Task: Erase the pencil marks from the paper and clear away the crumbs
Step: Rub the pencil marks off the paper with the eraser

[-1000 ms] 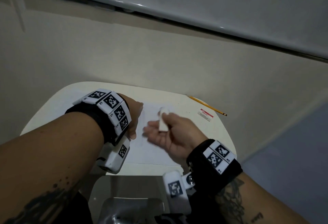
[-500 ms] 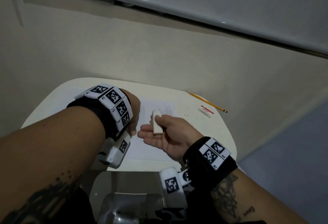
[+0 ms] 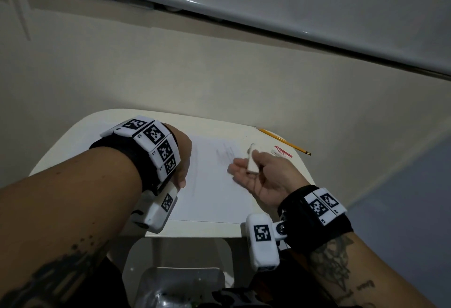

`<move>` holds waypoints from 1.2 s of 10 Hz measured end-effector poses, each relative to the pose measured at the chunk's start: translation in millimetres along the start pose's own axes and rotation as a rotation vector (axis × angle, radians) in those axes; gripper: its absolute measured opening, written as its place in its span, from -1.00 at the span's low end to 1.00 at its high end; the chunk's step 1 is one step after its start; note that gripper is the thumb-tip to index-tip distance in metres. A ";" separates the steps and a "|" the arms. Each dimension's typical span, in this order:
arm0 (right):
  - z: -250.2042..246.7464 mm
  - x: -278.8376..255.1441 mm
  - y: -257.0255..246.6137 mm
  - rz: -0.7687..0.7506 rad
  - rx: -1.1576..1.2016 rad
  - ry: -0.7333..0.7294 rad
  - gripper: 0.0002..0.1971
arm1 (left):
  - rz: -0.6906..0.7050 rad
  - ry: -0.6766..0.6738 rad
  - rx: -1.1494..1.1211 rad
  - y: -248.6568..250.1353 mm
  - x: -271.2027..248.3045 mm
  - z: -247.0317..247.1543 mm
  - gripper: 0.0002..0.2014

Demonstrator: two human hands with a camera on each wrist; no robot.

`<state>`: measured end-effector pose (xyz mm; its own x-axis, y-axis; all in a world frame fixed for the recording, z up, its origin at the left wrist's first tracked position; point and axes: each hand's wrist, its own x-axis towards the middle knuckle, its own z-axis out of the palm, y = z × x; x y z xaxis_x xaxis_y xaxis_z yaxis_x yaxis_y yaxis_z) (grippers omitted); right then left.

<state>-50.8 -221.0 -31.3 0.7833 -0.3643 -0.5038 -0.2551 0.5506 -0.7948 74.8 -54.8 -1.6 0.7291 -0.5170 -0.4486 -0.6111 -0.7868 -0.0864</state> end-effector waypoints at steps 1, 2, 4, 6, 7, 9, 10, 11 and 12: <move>-2.2 2.5 1.2 -0.090 -0.106 0.062 -0.80 | 0.021 -0.002 -0.039 -1.8 1.7 1.0 -0.28; -5.3 -1.5 -9.5 -0.129 -0.276 0.008 -0.90 | 0.033 -0.022 -0.074 4.7 0.4 11.4 -0.42; -7.6 -2.9 -36.3 -0.319 -1.327 -0.017 -0.86 | 0.071 0.149 0.038 31.6 3.6 21.1 -0.38; 4.6 -3.3 -50.0 -0.362 -1.646 -0.094 -0.87 | 0.047 0.109 0.049 45.3 1.0 17.8 -0.09; 13.1 9.9 -55.2 -0.419 -1.687 -0.065 -0.88 | 0.044 0.157 0.000 34.7 5.7 20.1 -0.14; 40.7 40.2 -57.6 -0.467 -1.759 -0.143 -0.83 | 0.002 0.116 -0.139 19.7 17.3 30.3 0.25; 58.6 49.5 -55.9 -0.506 -1.848 -0.176 -0.76 | 0.006 0.098 -0.145 19.1 23.8 31.1 0.25; 70.4 57.6 -54.3 -0.537 -1.969 -0.171 -0.68 | 0.009 0.109 -0.105 17.8 29.7 32.3 0.27; 67.1 58.6 -57.1 -0.491 -1.968 -0.211 -0.73 | 0.014 0.122 -0.071 17.1 33.3 32.8 0.30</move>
<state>47.7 -223.5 7.3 0.9665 -0.0436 -0.2529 -0.0744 -0.9907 -0.1138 78.6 -74.4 -47.3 0.7553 -0.5618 -0.3375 -0.6013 -0.7988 -0.0161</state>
